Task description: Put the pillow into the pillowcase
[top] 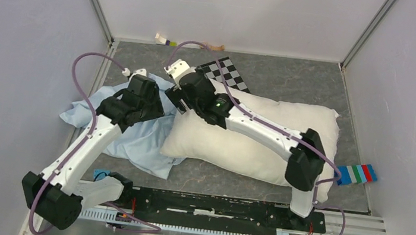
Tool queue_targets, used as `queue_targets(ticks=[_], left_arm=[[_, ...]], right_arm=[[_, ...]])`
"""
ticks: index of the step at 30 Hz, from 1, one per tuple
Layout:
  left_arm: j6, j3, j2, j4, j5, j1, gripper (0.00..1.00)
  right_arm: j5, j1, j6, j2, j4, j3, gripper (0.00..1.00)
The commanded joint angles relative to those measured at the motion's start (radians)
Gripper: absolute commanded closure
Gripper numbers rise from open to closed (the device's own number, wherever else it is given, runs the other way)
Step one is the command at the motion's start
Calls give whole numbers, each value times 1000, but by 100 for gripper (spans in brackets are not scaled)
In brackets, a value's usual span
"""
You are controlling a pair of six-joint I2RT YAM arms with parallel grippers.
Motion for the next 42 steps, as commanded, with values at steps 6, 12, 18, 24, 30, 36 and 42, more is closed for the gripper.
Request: queue_targets(ticks=[6,12,18,24,30,36,42], left_arm=[[-58,-33,-45,12,-31,76,25],[20,-15,73,45,77,77,20],[26,-57,126,97,134,75,20],[-7,-137,192,180,218,73,22],[-10,-212,258,227,225,49,29],[-33,-247,328,259,182,-4,38],[-46,-206,362,242,102,-5,81]], right_arm=[[57,-45,87,155,6,-65,19],[16,-50,80,-50,42,-142,100],[-37,-58,63,-367,92,-268,100],[-80,-59,69,-538,88,-303,100],[-129,-60,97,-639,97,-358,100],[-169,-59,130,-670,104,-386,100],[-295,-58,143,-678,117,-414,100]])
